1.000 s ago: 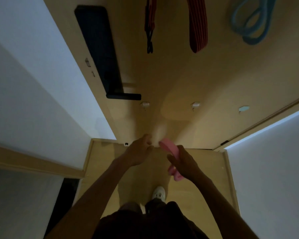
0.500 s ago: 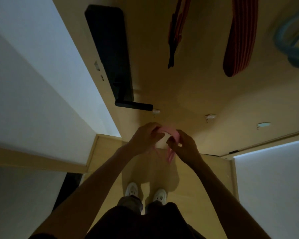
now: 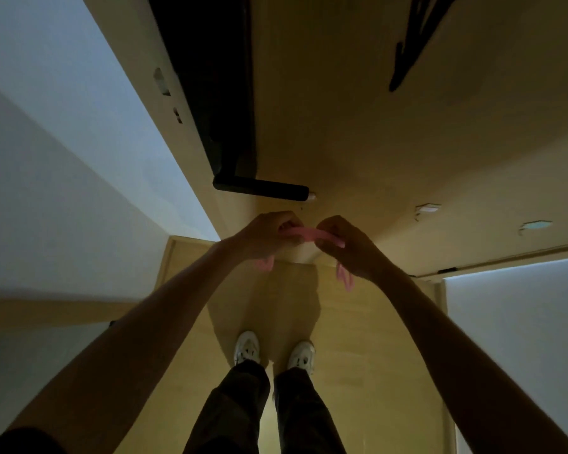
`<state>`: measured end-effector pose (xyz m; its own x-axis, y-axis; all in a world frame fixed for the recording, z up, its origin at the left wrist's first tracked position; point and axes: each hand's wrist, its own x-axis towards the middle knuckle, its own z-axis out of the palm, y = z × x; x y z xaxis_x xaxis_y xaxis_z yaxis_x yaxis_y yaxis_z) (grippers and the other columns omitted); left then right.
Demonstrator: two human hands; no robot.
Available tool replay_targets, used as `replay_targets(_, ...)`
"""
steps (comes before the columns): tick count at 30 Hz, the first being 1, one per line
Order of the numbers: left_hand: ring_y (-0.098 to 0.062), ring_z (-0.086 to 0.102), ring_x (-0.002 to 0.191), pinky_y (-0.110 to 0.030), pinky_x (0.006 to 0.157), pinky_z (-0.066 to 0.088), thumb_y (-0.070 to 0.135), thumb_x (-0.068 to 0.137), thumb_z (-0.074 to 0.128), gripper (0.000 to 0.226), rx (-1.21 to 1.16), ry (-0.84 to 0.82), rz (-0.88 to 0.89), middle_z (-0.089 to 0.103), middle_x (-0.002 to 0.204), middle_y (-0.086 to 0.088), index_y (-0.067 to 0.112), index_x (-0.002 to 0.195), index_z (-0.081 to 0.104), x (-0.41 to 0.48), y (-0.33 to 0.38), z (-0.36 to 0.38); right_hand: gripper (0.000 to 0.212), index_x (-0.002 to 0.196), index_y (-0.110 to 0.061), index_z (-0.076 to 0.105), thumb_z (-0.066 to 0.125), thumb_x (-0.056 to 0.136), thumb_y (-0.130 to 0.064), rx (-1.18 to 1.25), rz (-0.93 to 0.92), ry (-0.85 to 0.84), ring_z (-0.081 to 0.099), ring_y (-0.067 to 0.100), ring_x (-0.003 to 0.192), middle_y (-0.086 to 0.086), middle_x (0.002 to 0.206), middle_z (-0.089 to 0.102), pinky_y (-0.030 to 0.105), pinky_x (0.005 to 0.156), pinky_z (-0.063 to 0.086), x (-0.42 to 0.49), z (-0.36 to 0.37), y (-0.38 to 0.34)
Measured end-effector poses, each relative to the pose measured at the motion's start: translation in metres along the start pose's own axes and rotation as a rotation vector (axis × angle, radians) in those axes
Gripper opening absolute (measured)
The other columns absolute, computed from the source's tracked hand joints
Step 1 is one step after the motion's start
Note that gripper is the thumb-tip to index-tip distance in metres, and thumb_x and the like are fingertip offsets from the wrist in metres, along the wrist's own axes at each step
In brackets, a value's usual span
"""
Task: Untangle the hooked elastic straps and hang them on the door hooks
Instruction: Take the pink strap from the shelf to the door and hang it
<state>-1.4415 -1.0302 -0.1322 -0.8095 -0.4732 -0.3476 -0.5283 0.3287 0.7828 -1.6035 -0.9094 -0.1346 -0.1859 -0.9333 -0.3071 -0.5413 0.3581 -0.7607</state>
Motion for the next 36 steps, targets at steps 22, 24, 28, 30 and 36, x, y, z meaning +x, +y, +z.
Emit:
replay_targets(22,-0.036,0.068,0.087,-0.038,0.080,0.053,0.012,0.090,0.056,0.023,0.279,0.585,0.186,0.069,0.093,-0.019,0.001,0.110,0.061,0.070,-0.055,0.040,0.020,0.102,-0.004,0.053,0.051,0.084,0.006,-0.266,-0.045,0.531,0.061,0.030,0.074,0.012,0.090,0.062,0.043,0.063,0.054,0.073,0.046,0.039)
replay_targets(24,-0.038,0.069,0.081,-0.039,0.075,0.054,0.012,0.090,0.056,0.022,0.269,0.601,0.121,0.070,0.087,-0.021,0.000,0.107,0.061,0.072,-0.053,0.041,0.021,0.101,-0.002,0.056,0.050,0.083,0.006,-0.288,-0.057,0.647,0.063,0.033,0.075,0.016,0.091,0.065,0.046,0.062,0.055,0.075,0.051,0.039)
replay_targets(28,-0.033,0.069,0.060,-0.033,0.054,0.055,-0.004,0.065,0.078,0.024,0.367,0.702,0.164,0.070,0.069,-0.016,0.001,0.086,0.067,0.074,-0.044,0.041,0.012,0.092,-0.003,0.058,0.051,0.083,0.001,-0.298,-0.050,0.777,0.063,0.034,0.070,0.015,0.083,0.066,0.045,0.060,0.054,0.085,0.057,0.040)
replay_targets(30,-0.028,0.069,0.053,-0.030,0.047,0.054,-0.008,0.053,0.084,0.035,0.401,0.750,0.237,0.070,0.063,-0.012,0.003,0.081,0.068,0.075,-0.043,0.043,0.012,0.088,-0.004,0.058,0.050,0.081,0.001,-0.328,-0.010,0.767,0.063,0.035,0.069,0.014,0.081,0.066,0.045,0.058,0.053,0.092,0.060,0.044)
replay_targets(36,-0.037,0.069,0.091,-0.041,0.074,0.055,-0.004,0.080,0.060,0.039,0.273,0.610,0.087,0.071,0.099,-0.019,0.007,0.117,0.060,0.082,-0.059,0.055,0.022,0.104,-0.004,0.059,0.057,0.082,0.002,-0.392,0.030,0.618,0.066,0.034,0.082,0.014,0.098,0.067,0.048,0.068,0.056,0.096,0.077,0.061)
